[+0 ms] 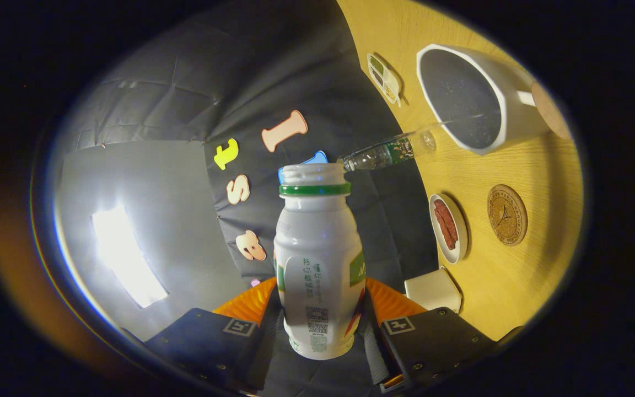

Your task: Take the bottle from table, then pour the juice into the cup, finally place the bottle on the coaster

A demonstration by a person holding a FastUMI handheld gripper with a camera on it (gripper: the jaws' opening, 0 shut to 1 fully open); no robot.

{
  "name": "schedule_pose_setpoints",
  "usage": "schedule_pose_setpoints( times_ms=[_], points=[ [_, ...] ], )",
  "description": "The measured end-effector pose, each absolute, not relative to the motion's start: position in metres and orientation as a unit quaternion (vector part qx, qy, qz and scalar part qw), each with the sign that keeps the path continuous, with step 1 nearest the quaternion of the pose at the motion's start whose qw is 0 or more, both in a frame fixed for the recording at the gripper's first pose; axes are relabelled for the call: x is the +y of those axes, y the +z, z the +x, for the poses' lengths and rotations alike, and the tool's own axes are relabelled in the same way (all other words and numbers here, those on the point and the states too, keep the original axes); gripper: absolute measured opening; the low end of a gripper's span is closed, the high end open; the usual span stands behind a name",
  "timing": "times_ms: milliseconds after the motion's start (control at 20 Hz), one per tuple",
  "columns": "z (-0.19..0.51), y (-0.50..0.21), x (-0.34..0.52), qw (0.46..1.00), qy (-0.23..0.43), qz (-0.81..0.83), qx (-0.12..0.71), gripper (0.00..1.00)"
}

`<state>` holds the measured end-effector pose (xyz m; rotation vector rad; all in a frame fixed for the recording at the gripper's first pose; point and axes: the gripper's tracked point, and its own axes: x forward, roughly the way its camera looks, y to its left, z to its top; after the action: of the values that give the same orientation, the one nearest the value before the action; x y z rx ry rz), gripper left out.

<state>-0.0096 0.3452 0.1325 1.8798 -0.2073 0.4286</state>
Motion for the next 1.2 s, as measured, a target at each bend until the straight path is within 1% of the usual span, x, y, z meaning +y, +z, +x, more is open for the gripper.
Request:
schedule_pose_setpoints(
  times_ms=[650,1200],
  points=[
    [-0.012,0.136,0.337,0.538,0.176,0.819,-0.092,0.69],
    [-0.011,0.139,0.323,0.499,0.167,0.844,-0.106,0.69]
  ],
)
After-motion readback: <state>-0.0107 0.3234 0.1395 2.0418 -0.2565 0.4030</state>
